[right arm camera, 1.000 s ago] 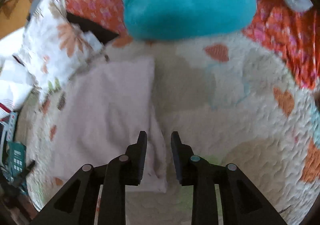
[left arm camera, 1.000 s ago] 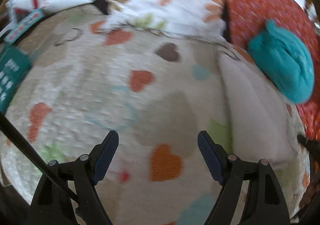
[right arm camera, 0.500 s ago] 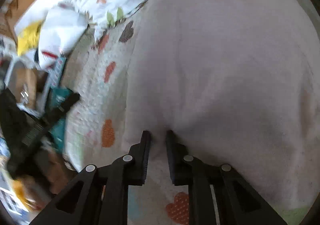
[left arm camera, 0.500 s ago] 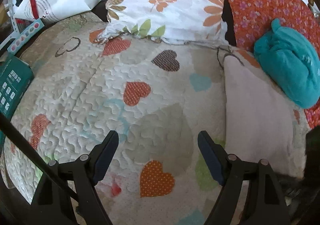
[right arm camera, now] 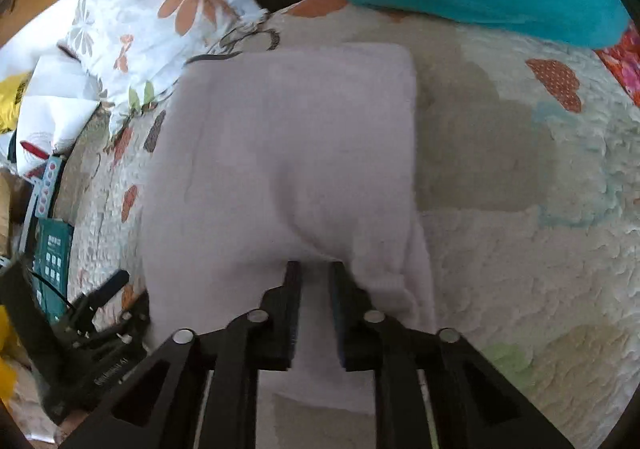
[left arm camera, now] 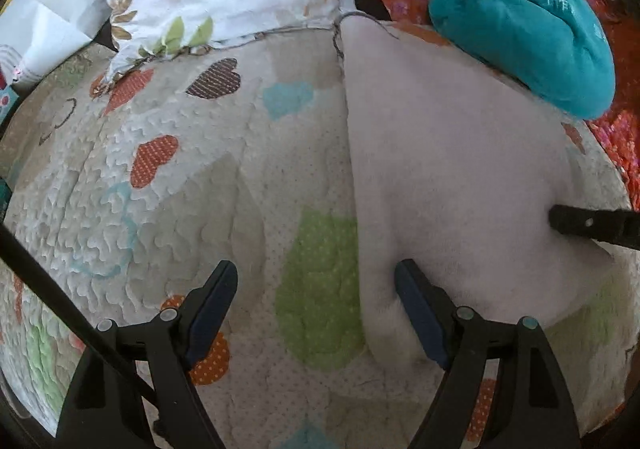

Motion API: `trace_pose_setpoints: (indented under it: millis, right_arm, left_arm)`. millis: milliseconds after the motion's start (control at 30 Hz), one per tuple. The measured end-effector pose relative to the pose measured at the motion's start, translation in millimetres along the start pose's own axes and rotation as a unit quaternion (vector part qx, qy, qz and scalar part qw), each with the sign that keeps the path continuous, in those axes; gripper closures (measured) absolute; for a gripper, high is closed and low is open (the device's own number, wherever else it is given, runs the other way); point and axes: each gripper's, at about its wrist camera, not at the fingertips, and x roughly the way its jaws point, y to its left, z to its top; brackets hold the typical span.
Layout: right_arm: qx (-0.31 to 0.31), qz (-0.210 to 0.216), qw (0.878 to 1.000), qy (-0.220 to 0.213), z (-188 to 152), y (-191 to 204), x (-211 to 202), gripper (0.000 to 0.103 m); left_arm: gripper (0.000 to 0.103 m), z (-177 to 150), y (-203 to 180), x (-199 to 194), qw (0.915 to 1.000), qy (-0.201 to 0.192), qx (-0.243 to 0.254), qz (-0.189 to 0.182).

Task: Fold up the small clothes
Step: 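Fold the grasped edge across the cardigan with the right gripper, then open the right gripper and lift it off the folded cardigan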

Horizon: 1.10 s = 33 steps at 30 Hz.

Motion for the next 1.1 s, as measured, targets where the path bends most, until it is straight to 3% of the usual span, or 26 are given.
trace_pose_setpoints:
  millis: [100, 167, 300, 400, 467, 533, 567, 600, 700, 833, 867, 967, 1033, 1100]
  right_arm:
    - [-0.008, -0.04, 0.997, -0.066, 11, 9, -22, 0.084]
    - [-0.019, -0.033, 0.995, -0.09, 22, 18, -25, 0.083]
    - [-0.032, 0.024, 0.995, -0.093, 48, 22, -3, 0.083]
    - [-0.016, 0.049, 0.997, -0.05, 73, 9, 29, 0.079]
    - [-0.014, -0.016, 0.998, -0.06, 79, 0, 33, 0.093]
    - [-0.015, -0.098, 0.99, -0.097, 82, 0, 20, 0.09]
    - [-0.018, -0.109, 0.988, -0.109, 81, 0, 13, 0.084]
    - [-0.02, -0.104, 0.987, -0.121, 80, 2, 7, 0.08]
    - [-0.03, -0.011, 0.992, -0.126, 68, 20, -10, 0.079]
    - [-0.066, 0.165, 0.982, -0.062, 38, 76, -5, 0.079]
    - [-0.072, 0.184, 0.979, -0.048, 30, 85, -2, 0.079]
    - [-0.089, 0.218, 0.972, 0.022, -2, 109, 23, 0.077]
    - [-0.087, 0.182, 0.977, 0.069, -29, 111, 45, 0.076]
    - [-0.089, 0.166, 0.98, 0.071, -48, 110, 47, 0.076]
  left_arm:
    - [0.022, 3, 3, -1, 0.9999, 0.016, 0.003, -0.001]
    - [0.022, 2, 5, -1, 0.9998, 0.018, 0.0, -0.005]
    - [0.023, 1, 9, -9, 0.9998, 0.009, -0.003, -0.016]
    - [0.023, 0, 14, -20, 0.9994, -0.007, -0.002, -0.033]
    - [0.023, -1, 19, -27, 0.999, -0.023, 0.002, -0.038]
    - [0.023, -1, 25, -33, 0.9989, -0.039, 0.007, -0.025]
    - [0.023, -2, 28, -36, 0.9987, -0.048, 0.009, -0.013]
    - [0.023, -2, 33, -39, 0.9984, -0.056, 0.008, -0.002]
    - [0.022, -1, 52, -50, 0.9972, -0.071, -0.014, 0.018]
    - [0.022, 0, 82, -64, 0.9948, -0.081, -0.057, 0.024]
    - [0.022, 1, 88, -69, 0.9937, -0.087, -0.064, 0.027]
    - [0.022, 0, 100, -89, 0.9892, -0.12, -0.071, 0.044]
    - [0.017, -2, 104, -103, 0.9842, -0.149, -0.072, 0.063]
    - [0.013, -4, 108, -121, 0.9748, -0.189, -0.077, 0.09]
